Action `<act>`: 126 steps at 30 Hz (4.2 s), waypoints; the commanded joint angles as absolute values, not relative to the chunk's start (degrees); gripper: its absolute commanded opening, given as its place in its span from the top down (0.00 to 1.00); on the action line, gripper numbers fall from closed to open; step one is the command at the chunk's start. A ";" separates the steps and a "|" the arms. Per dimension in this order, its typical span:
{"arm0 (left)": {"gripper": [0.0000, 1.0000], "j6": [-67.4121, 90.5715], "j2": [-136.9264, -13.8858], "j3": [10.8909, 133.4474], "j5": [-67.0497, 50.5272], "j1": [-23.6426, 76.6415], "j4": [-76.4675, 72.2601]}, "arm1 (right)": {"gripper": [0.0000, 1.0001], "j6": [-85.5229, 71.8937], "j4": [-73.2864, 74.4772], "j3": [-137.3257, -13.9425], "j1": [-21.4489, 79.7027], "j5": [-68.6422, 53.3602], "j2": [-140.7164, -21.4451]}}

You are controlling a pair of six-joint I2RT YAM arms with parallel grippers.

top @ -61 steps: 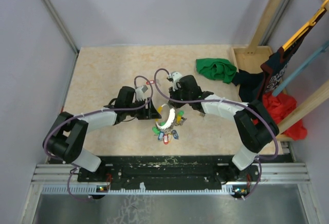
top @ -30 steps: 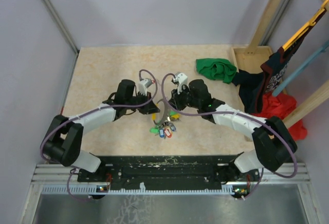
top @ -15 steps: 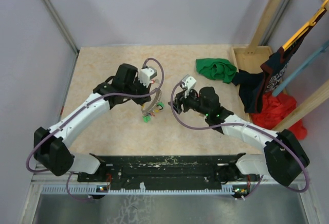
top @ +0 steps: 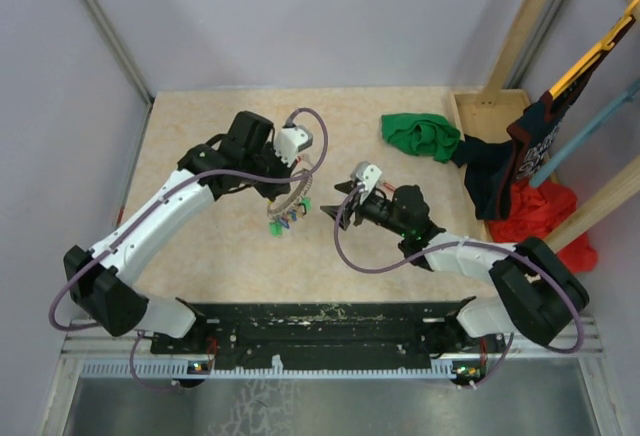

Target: Put the keys on the keyring

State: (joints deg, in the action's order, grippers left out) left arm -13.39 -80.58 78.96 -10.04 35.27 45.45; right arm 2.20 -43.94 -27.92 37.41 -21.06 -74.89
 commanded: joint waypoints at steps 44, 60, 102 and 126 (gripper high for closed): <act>1.00 -11.32 -81.27 84.51 -15.62 38.06 47.93 | 0.79 7.67 -87.64 -24.45 43.50 -17.29 -97.78; 1.00 -10.94 -81.39 84.95 -14.41 38.06 48.38 | 0.96 8.26 -88.17 -22.64 43.51 -16.27 -96.92; 1.00 -9.08 -81.56 84.61 -16.37 38.06 47.49 | 0.86 6.53 -94.38 -22.10 44.29 -15.04 -99.01; 1.00 -8.43 -82.00 84.20 -16.19 38.06 47.27 | 0.88 5.37 -97.57 -21.82 44.78 -14.25 -98.36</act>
